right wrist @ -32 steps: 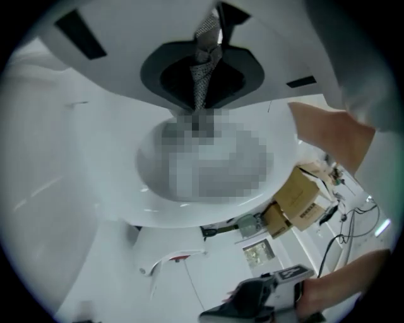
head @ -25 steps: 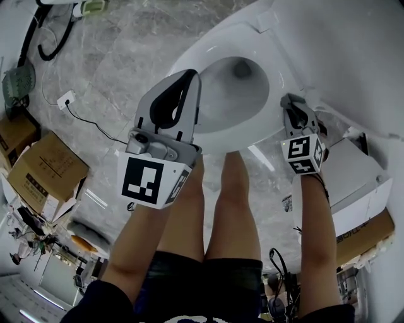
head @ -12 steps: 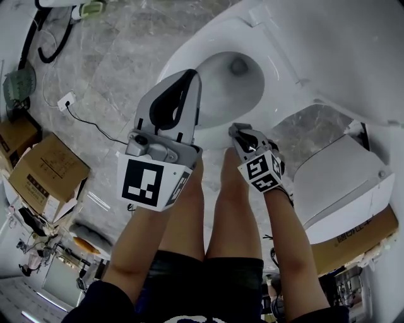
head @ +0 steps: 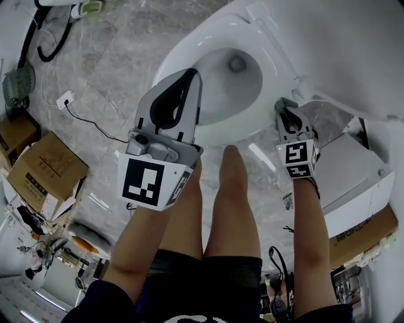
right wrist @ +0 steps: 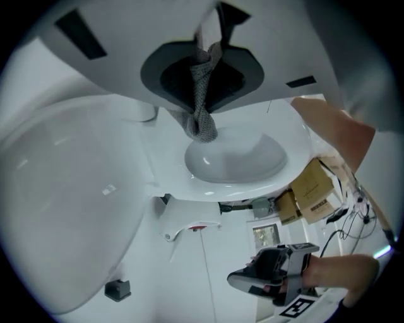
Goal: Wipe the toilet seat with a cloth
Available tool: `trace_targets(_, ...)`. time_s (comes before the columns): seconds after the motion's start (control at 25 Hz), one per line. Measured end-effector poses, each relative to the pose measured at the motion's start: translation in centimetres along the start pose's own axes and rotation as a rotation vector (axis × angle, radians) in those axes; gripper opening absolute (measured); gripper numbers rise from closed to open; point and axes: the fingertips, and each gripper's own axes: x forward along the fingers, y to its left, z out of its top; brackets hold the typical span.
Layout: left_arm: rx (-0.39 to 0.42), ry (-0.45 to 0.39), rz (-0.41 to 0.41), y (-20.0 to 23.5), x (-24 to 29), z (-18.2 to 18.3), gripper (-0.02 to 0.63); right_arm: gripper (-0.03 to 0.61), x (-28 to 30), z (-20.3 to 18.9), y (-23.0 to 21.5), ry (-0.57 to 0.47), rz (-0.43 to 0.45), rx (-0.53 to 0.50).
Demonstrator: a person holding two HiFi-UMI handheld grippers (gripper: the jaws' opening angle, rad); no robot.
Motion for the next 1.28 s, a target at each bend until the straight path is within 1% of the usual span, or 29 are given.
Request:
trace_targets(0.08,-0.004,-0.001,0.003,0.0,-0.1,0.0,0.018,0.058,0.1,-0.3,2.8,0.006,0.067,0.082)
trace_targets(0.16,-0.007,-0.006,0.009,0.1,-0.1,0.1,0.018,0.057,0.5,0.0,7.3,0.016,0.159,0.145)
trace_targets(0.2,-0.008,-0.008,0.011,0.2,-0.1,0.2,0.018,0.057,0.8,0.3,9.9,0.020,0.206,0.159)
trace_targets(0.32,-0.006,-0.009,0.010,0.2,-0.1,0.3,0.018,0.057,1.8,2.1,17.5,0.019,0.343,0.135)
trace_targets(0.4,0.002,-0.007,0.006,0.2,-0.2,0.5,0.018,0.057,2.0,3.0,20.3,0.020,0.395,0.095)
trace_targets(0.44,0.005,-0.006,0.005,0.3,-0.3,0.5,0.018,0.057,2.0,3.1,20.7,0.020,0.406,0.086)
trace_targets(0.52,0.010,-0.003,0.009,0.6,-0.5,0.6,0.018,0.057,1.7,2.6,19.6,0.019,0.396,0.079)
trace_targets(0.56,0.011,-0.001,0.012,0.8,-0.6,0.5,0.018,0.057,1.6,2.1,18.2,0.020,0.369,0.075)
trace_targets(0.64,0.010,-0.001,0.020,1.4,-0.7,0.3,0.018,0.057,1.4,0.9,13.9,0.025,0.276,0.084)
trace_targets(0.72,0.005,-0.002,0.029,1.9,-0.8,0.1,0.018,0.057,1.4,0.1,8.3,0.030,0.145,0.095)
trace_targets(0.8,-0.002,-0.001,0.035,2.2,-0.9,-0.1,0.018,0.057,1.2,0.1,3.1,0.039,0.010,0.065)
trace_targets(0.84,-0.003,0.000,0.035,2.3,-1.0,-0.1,0.018,0.057,1.2,0.3,1.2,0.043,-0.037,0.038)
trace_targets(0.88,-0.002,0.001,0.034,2.4,-1.0,-0.2,0.018,0.058,1.3,0.6,0.1,0.046,-0.063,0.010)
trace_targets(0.92,0.001,0.001,0.033,2.5,-1.1,-0.2,0.018,0.058,1.6,1.0,-0.4,0.049,-0.071,-0.011)
trace_targets(0.96,0.004,0.002,0.035,2.7,-1.2,-0.1,0.018,0.057,1.9,1.4,-0.1,0.058,-0.061,-0.021)
trace_targets(1.04,0.004,0.002,0.042,3.2,-1.3,-0.2,0.018,0.057,3.0,1.7,2.3,0.103,0.011,-0.013)
trace_targets(1.16,0.004,0.002,0.050,3.6,-1.4,-0.1,0.018,0.055,4.5,2.0,8.7,0.187,0.159,0.014)
trace_targets(1.28,0.007,0.001,0.054,4.1,-1.6,0.2,0.018,0.055,5.1,3.5,15.2,0.212,0.283,0.052)
